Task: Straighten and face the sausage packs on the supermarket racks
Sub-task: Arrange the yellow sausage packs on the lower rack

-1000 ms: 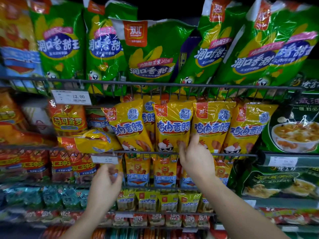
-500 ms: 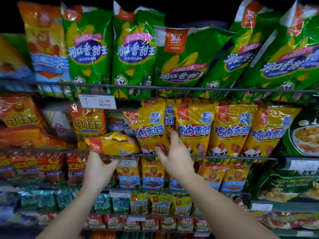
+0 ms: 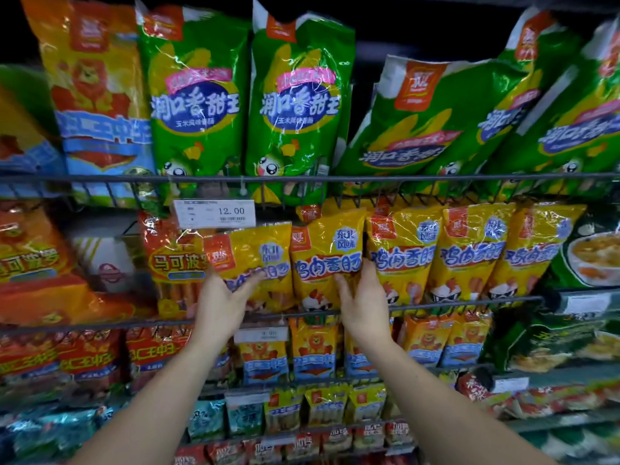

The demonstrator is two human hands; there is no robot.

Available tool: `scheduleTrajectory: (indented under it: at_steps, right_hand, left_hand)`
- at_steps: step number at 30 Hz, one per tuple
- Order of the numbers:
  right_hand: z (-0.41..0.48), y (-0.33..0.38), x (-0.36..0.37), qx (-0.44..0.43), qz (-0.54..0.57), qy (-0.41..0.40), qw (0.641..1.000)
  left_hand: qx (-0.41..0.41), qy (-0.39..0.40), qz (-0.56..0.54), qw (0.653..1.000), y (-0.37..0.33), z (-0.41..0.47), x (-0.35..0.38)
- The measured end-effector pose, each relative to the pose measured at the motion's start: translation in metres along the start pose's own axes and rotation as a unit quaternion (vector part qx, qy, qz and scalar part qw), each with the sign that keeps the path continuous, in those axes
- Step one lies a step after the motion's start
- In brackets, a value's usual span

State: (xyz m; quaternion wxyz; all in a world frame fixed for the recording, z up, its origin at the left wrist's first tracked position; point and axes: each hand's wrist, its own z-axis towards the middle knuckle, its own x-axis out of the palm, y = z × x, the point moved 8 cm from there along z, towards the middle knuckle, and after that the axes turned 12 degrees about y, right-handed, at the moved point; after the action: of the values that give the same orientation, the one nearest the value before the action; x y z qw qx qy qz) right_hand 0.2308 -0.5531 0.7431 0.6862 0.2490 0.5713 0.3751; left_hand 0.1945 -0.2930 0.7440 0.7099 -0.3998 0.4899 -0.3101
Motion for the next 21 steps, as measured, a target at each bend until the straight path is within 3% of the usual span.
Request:
scheduleTrajectory:
  at_steps: [5, 12, 16, 21]
  right_hand:
    - [0.002, -0.013, 0.008, 0.038, 0.042, -0.016, 0.998]
    - [0.005, -0.020, 0.015, 0.059, 0.063, -0.036, 0.996]
    - [0.006, -0.020, 0.013, 0.067, 0.055, -0.040, 0.995]
    - [0.004, -0.014, 0.010, 0.058, 0.040, -0.063, 0.996]
  left_hand:
    - [-0.026, 0.024, 0.057, 0.998, -0.003, 0.017, -0.001]
    - [-0.031, 0.054, 0.255, 0.965, -0.014, 0.036, -0.002]
    - [-0.075, 0.102, 0.262, 0.957, -0.016, 0.045, 0.000]
    - [-0.077, 0.102, 0.268, 0.955, -0.022, 0.045, 0.000]
